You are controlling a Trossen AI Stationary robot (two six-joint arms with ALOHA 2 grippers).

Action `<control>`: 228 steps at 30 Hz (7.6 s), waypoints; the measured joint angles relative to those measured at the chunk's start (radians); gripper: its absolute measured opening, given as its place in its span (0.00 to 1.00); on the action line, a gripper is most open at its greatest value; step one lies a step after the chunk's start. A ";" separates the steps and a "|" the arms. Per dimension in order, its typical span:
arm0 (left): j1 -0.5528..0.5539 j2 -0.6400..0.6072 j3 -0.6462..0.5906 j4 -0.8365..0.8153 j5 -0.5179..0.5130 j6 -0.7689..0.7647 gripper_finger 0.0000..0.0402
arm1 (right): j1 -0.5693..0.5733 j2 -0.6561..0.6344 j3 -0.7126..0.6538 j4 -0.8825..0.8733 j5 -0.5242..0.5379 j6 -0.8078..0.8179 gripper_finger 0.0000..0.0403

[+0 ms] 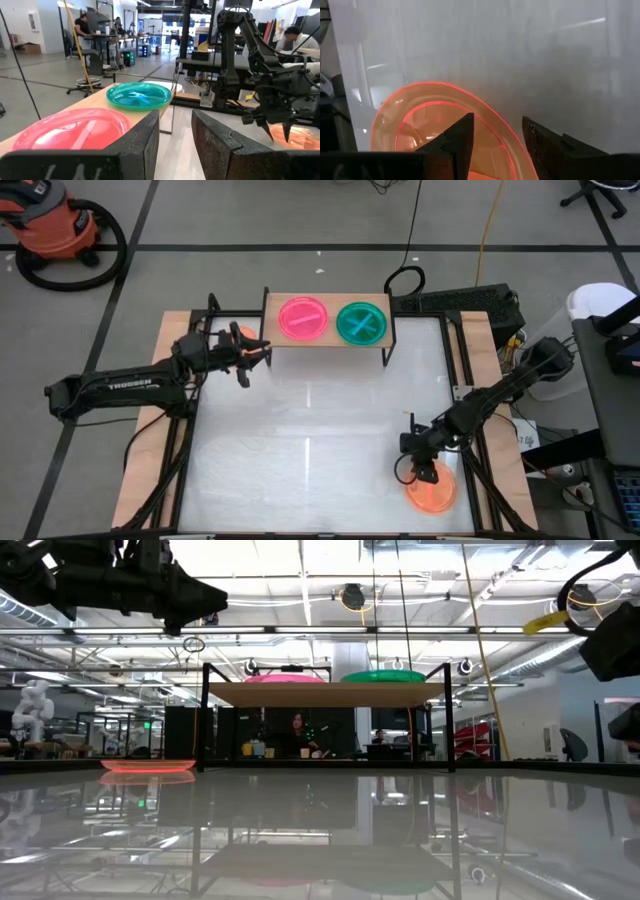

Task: Place and stack plates onto a shelf
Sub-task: Stack the bottom orange plate on top of the pink plate on the shelf, then stack the orange plate on top of the other orange plate on the shelf

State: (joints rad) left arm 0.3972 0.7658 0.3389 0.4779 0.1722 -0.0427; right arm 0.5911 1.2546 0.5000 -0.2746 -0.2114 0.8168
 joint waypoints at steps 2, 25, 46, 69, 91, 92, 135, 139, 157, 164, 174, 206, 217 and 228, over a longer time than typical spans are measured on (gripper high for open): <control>-0.007 0.000 0.000 -0.002 0.000 -0.003 0.30 | 0.000 0.008 0.000 -0.002 -0.001 -0.010 0.37; -0.020 0.000 0.000 -0.002 -0.076 0.019 0.30 | -0.066 -0.072 -0.005 -0.055 0.062 -0.101 0.00; -0.019 0.000 0.000 0.150 -0.161 0.153 0.30 | -0.790 -0.222 0.037 0.754 0.313 -0.683 0.00; 0.067 0.000 0.000 0.217 -0.205 0.166 0.30 | -1.248 0.539 0.768 0.746 -0.056 -0.617 0.00; 0.067 0.000 0.000 0.202 -0.196 0.172 0.30 | -1.245 0.539 0.772 0.740 -0.127 -0.643 0.32; 0.067 0.000 0.000 0.193 -0.196 0.173 0.30 | -1.245 0.526 0.772 0.740 -0.154 -0.661 0.33; 0.083 0.562 0.309 -1.105 -0.532 0.039 0.59 | -0.835 -0.435 -0.005 0.703 0.062 -0.915 0.31; 0.120 0.594 0.309 -1.082 -0.531 0.062 0.60 | -0.830 -0.435 -0.005 0.691 0.062 -0.915 0.31; 0.195 0.603 0.149 -0.853 -0.532 0.080 0.60 | -0.830 -0.435 -0.005 0.682 0.061 -0.908 0.31; 0.163 0.607 0.145 -0.857 -0.533 0.055 0.41 | -0.830 -0.435 -0.005 0.681 0.061 -0.907 0.31; 0.114 0.578 0.142 -0.919 -0.521 0.005 0.02 | -0.830 -0.435 -0.005 0.681 0.061 -0.907 0.31; -0.094 0.076 0.476 -0.842 -0.618 0.158 0.01 | -0.832 -0.434 -0.005 0.687 0.082 -0.940 0.31; -0.096 0.435 0.683 -0.725 -0.427 0.503 0.01 | -0.832 -0.434 -0.005 0.705 0.120 -0.937 0.31; -0.089 0.662 0.796 -0.839 -0.426 0.593 0.07 | -0.831 -0.434 -0.005 0.654 0.110 -0.934 0.31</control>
State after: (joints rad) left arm 0.3083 1.4278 1.1351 -0.3607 -0.2541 0.5504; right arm -0.2401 0.8204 0.4953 0.3794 -0.1014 -0.1171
